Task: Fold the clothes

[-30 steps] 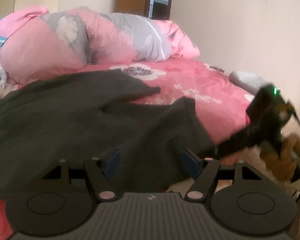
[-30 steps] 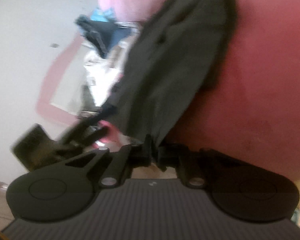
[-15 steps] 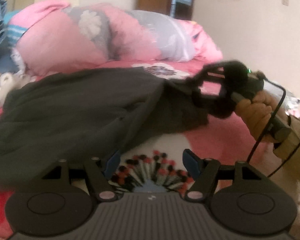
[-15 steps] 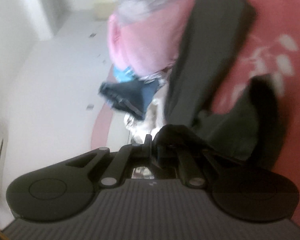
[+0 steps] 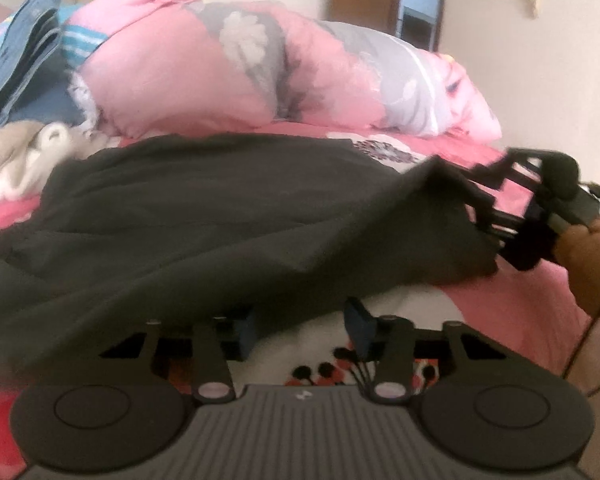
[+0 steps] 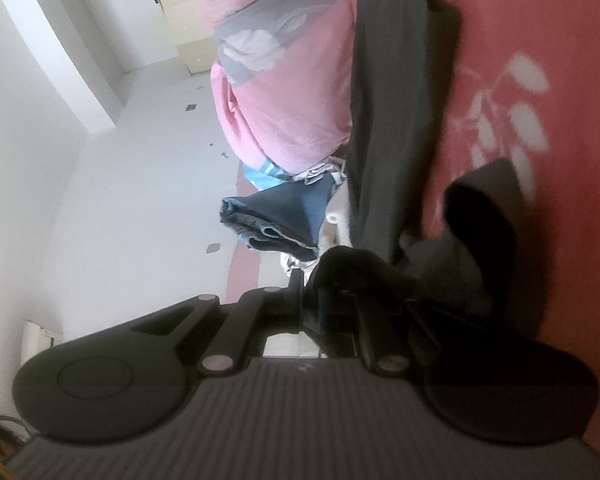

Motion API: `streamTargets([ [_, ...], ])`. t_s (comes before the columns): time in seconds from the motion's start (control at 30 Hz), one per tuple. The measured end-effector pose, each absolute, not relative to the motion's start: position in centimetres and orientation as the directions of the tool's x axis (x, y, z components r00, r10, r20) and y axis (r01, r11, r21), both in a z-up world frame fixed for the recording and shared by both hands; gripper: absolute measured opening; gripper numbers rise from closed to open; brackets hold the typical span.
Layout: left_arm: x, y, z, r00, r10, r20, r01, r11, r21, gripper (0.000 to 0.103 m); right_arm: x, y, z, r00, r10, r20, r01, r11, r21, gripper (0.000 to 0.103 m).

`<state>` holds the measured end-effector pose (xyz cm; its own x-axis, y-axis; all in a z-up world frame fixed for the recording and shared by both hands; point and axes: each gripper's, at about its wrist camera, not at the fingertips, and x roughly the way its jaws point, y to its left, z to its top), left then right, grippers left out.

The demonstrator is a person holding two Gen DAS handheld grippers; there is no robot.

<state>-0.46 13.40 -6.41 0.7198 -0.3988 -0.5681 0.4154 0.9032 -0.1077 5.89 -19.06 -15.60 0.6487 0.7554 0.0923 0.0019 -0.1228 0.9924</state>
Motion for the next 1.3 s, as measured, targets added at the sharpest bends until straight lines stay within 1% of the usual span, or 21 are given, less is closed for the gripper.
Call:
streamTargets([
  [0.03, -0.3, 13.7, -6.4, 0.721, -0.393, -0.571, 0.402, 0.908, -0.117, 0.027, 5.8, -19.1, -15.5, 0.649, 0.755, 0.093, 0.004, -0.126, 0.992, 0.006],
  [0.07, -0.2, 13.9, -6.3, 0.723, -0.391, -0.570, 0.392, 0.911, -0.126, 0.024, 5.7, -19.2, -15.4, 0.649, 0.755, 0.094, 0.006, -0.128, 0.992, 0.006],
  [0.17, -0.7, 14.6, -5.5, 0.746, -0.401, -0.532, 0.390, 0.910, -0.139, 0.025, 5.4, -19.3, -15.0, 0.649, 0.755, 0.096, 0.007, -0.132, 0.991, 0.006],
  [0.27, -1.3, 14.8, -4.9, 0.770, -0.397, -0.500, 0.390, 0.913, -0.124, 0.030, 5.2, -19.4, -14.1, 0.645, 0.756, 0.110, -0.020, -0.128, 0.992, 0.006],
  [0.33, -1.4, 14.6, -4.9, 0.779, -0.386, -0.495, 0.390, 0.915, -0.100, 0.036, 5.3, -19.2, -12.6, 0.633, 0.766, 0.109, -0.046, -0.103, 0.994, 0.006],
  [0.37, -1.4, 14.4, -4.9, 0.785, -0.375, -0.493, 0.385, 0.919, -0.085, 0.040, 5.5, -19.0, -11.7, 0.627, 0.772, 0.105, -0.060, -0.087, 0.994, 0.006],
  [0.4, -1.5, 14.2, -4.9, 0.793, -0.361, -0.490, 0.379, 0.923, -0.067, 0.042, 5.7, -18.8, -10.8, 0.620, 0.778, 0.101, -0.074, -0.071, 0.995, 0.006],
  [0.47, -1.8, 14.0, -4.8, 0.813, -0.338, -0.474, 0.366, 0.930, -0.034, 0.043, 6.0, -18.5, -9.0, 0.607, 0.789, 0.093, -0.103, -0.038, 0.994, 0.006],
  [0.57, -2.0, 14.0, -4.3, 0.831, -0.318, -0.457, 0.346, 0.938, -0.023, 0.043, 6.4, -17.9, -6.3, 0.588, 0.805, 0.079, -0.146, 0.009, 0.989, 0.005],
  [0.63, -1.4, 14.1, -4.0, 0.832, -0.305, -0.463, 0.330, 0.944, -0.029, 0.033, 6.8, -17.6, -4.5, 0.575, 0.815, 0.069, -0.175, 0.040, 0.984, 0.005],
  [0.67, -1.0, 14.3, -3.8, 0.828, -0.303, -0.471, 0.322, 0.946, -0.042, 0.015, 6.9, -17.4, -3.6, 0.569, 0.820, 0.064, -0.190, 0.055, 0.980, 0.005],
  [0.7, -0.7, 14.5, -3.7, 0.821, -0.305, -0.483, 0.316, 0.947, -0.062, 0.004, 7.1, -17.3, -2.7, 0.563, 0.824, 0.059, -0.205, 0.070, 0.976, 0.005],
  [0.87, -1.5, 16.5, -2.7, 0.806, -0.367, -0.464, 0.327, 0.930, -0.169, 0.004, 5.8, -17.0, 1.5, 0.552, 0.833, 0.026, -0.287, 0.160, 0.944, 0.004],
  [0.97, -2.5, 18.2, -2.4, 0.767, -0.428, -0.478, 0.342, 0.903, -0.259, 0.004, 3.3, -17.3, 0.9, 0.552, 0.834, -0.002, -0.274, 0.184, 0.944, 0.004],
  [1.1, -3.8, 21.3, -2.5, 0.707, -0.511, -0.489, 0.333, 0.851, -0.407, 0.005, -0.6, -17.7, -3.4, 0.547, 0.834, -0.066, -0.153, 0.177, 0.972, 0.004],
  [1.17, -4.2, 22.7, -2.6, 0.698, -0.525, -0.488, 0.307, 0.834, -0.458, 0.005, -2.3, -17.9, -5.6, 0.546, 0.833, -0.090, -0.088, 0.164, 0.982, 0.004],
  [1.23, -4.3, 23.6, -2.3, 0.716, -0.500, -0.488, 0.281, 0.845, -0.454, 0.008, -3.3, -18.5, -7.4, 0.561, 0.822, -0.102, -0.037, 0.148, 0.988, 0.004],
  [1.3, -4.3, 23.9, -1.4, 0.748, -0.464, -0.475, 0.271, 0.866, -0.420, 0.015, -3.3, -19.1, -7.9, 0.577, 0.811, -0.098, -0.022, 0.135, 0.991, 0.004],
])
